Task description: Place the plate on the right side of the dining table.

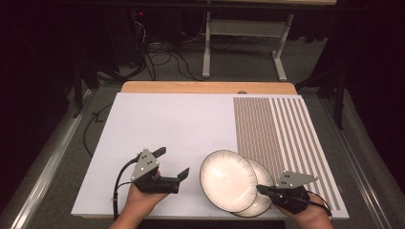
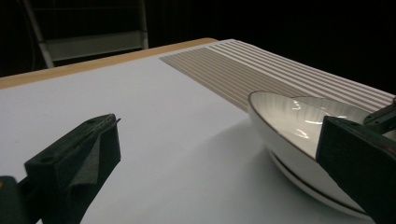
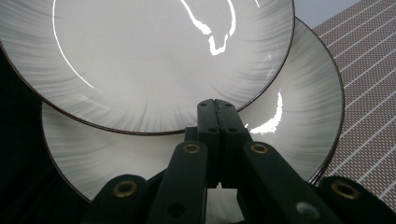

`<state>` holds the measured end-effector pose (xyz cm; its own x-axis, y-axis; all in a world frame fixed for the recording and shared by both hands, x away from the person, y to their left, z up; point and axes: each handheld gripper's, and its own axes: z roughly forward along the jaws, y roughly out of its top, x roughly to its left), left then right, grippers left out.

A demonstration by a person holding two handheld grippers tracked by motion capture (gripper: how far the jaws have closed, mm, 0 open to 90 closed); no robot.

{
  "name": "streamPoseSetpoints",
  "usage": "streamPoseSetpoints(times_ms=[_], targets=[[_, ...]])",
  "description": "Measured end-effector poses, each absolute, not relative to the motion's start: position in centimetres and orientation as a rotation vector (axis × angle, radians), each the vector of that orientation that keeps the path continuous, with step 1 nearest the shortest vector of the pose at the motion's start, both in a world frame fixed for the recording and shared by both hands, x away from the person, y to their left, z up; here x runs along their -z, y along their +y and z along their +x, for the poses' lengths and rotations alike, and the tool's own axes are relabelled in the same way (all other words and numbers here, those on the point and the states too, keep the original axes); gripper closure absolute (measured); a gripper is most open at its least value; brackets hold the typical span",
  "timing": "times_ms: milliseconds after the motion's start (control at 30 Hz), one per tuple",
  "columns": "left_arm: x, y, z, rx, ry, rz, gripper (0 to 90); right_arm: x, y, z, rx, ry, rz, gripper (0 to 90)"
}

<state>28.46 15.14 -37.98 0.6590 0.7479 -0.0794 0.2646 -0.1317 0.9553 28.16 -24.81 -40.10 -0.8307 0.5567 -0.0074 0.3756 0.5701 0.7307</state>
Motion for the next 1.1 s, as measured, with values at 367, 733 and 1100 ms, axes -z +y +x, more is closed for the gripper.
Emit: streamPoseSetpoints(times_ms=[367, 733, 1100], targets=[[39.2, 9.7, 29.2, -0.230, 0.848, 1.857, 5.7, 40.2, -24.4, 28.1, -1.102, 2.572, 0.757, 90.0], [40.4, 7.8, 28.8, -0.002, 0.890, 1.964, 18.2, 40.2, -24.4, 28.2, -1.098, 2.563, 0.760, 90.0], [40.4, 8.3, 29.1, 0.043, 0.970, 1.955, 41.6, 40.1, -24.4, 28.1, -1.089, 2.557, 0.764, 90.0]])
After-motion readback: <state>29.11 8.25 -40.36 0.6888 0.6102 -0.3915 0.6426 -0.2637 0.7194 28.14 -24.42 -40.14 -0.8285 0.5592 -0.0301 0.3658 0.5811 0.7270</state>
